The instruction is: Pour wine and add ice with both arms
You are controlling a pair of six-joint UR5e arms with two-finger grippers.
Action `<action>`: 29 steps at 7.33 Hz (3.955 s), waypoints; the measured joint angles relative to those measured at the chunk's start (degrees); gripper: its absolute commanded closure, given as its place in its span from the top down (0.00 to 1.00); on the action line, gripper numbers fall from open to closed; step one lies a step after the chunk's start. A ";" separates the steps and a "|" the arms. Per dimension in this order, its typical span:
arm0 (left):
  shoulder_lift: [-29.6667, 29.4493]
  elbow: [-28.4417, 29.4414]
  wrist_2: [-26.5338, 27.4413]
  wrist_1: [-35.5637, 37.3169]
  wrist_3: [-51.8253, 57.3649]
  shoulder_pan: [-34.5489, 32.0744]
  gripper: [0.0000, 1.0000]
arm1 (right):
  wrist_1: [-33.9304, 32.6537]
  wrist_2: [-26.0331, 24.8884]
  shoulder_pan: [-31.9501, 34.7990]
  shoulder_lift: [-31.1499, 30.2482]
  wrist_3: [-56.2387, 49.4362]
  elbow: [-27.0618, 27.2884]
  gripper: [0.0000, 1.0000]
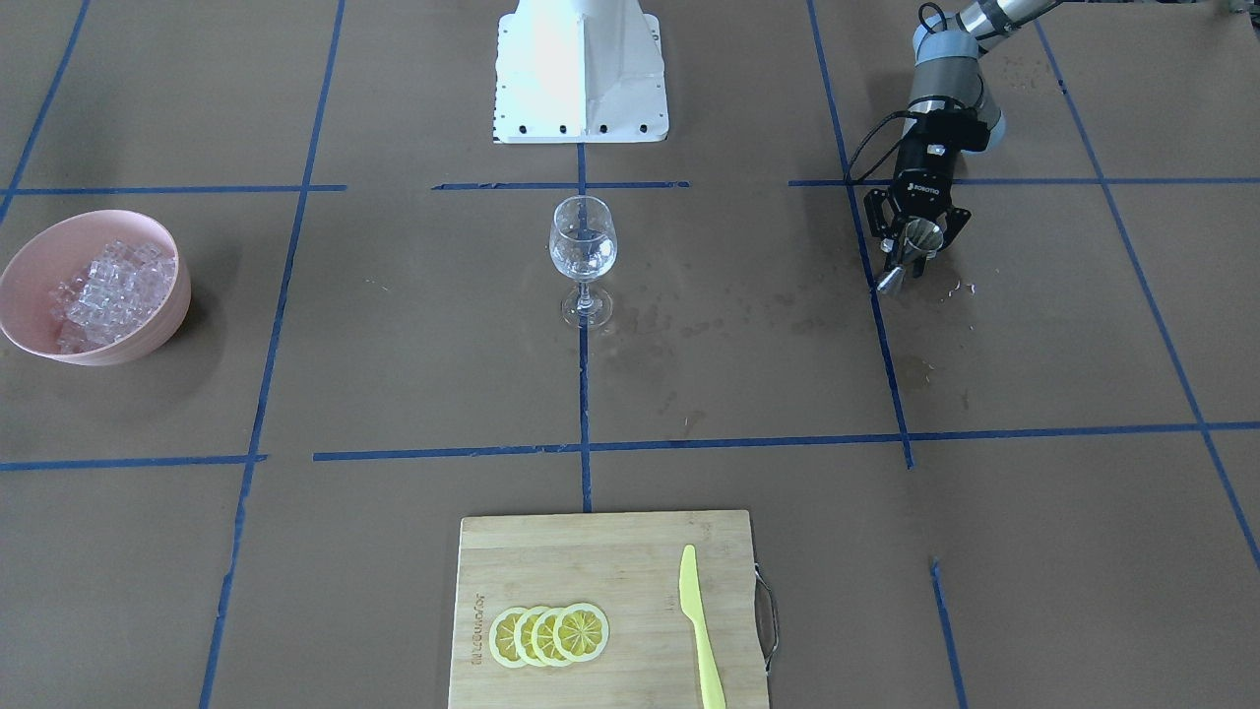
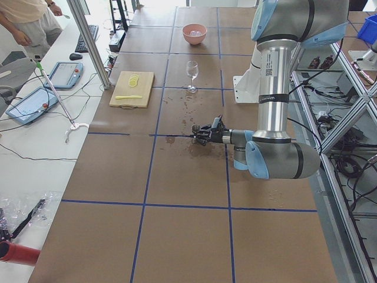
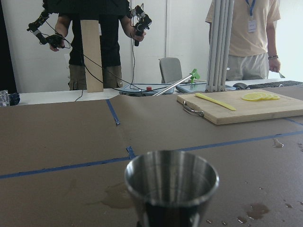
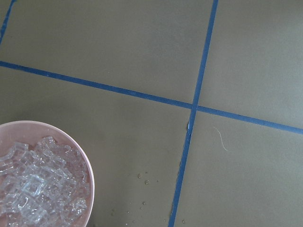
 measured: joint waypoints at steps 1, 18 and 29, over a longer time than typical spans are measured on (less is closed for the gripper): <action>0.00 -0.12 0.00 -0.02 0.06 -0.03 0.97 | 0.00 -0.02 0.00 0.03 0.00 0.00 1.00; -0.46 -11.60 -51.00 17.93 31.38 -42.46 0.99 | -0.01 0.00 0.18 -0.21 0.09 -0.16 1.00; -1.26 -14.13 -102.18 90.05 39.02 -85.77 1.00 | 0.10 2.63 -0.52 -0.15 3.87 0.32 1.00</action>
